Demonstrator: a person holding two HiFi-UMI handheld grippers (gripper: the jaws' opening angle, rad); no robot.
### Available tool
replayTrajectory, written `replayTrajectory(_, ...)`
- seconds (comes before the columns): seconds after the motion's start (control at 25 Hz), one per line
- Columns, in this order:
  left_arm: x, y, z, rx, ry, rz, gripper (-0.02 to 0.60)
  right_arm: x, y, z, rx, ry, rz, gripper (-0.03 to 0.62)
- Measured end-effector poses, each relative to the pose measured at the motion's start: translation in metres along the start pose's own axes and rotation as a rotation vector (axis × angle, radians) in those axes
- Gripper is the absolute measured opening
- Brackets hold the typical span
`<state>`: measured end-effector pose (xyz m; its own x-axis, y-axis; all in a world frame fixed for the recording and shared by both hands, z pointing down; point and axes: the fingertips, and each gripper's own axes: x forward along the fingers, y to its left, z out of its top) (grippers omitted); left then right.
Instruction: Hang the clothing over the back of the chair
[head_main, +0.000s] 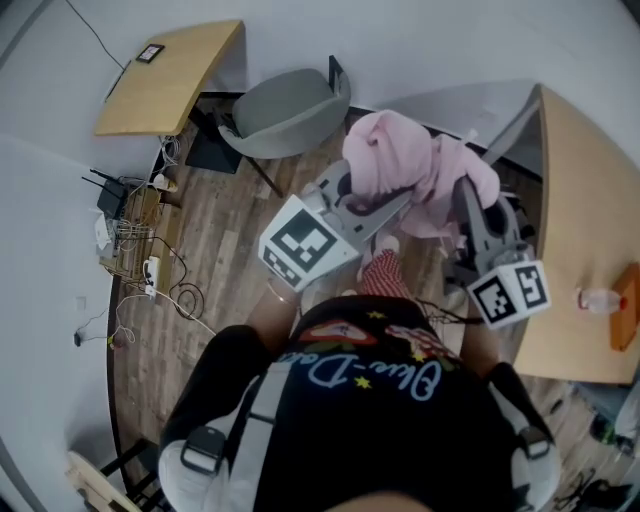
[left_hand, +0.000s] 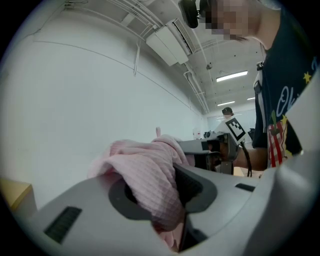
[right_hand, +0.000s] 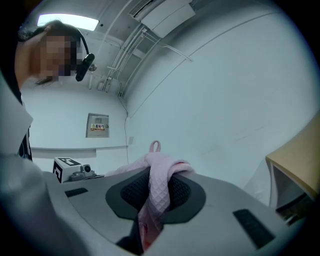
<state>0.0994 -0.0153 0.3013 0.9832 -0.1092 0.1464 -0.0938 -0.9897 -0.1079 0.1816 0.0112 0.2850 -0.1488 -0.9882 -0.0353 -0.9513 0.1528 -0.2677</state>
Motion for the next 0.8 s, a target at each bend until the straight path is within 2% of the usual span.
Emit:
replayTrajectory(0.36, 0.042, 0.053, 0.001, 0.002, 0.004, 0.016, 0.115, 0.051, -0.042, 0.012, 0.028, -0.015, 0.024, 0.054)
replayTrajectory(0.6, 0.074, 0.095, 0.016, 0.016, -0.003, 0.034, 0.115, 0.092, -0.071, 0.035, 0.015, -0.018, 0.057, 0.054)
replayTrajectory(0.8, 0.102, 0.119, 0.015, 0.029, -0.001, 0.053, 0.115, 0.115, -0.097, 0.04, 0.011, -0.023, 0.088, 0.054)
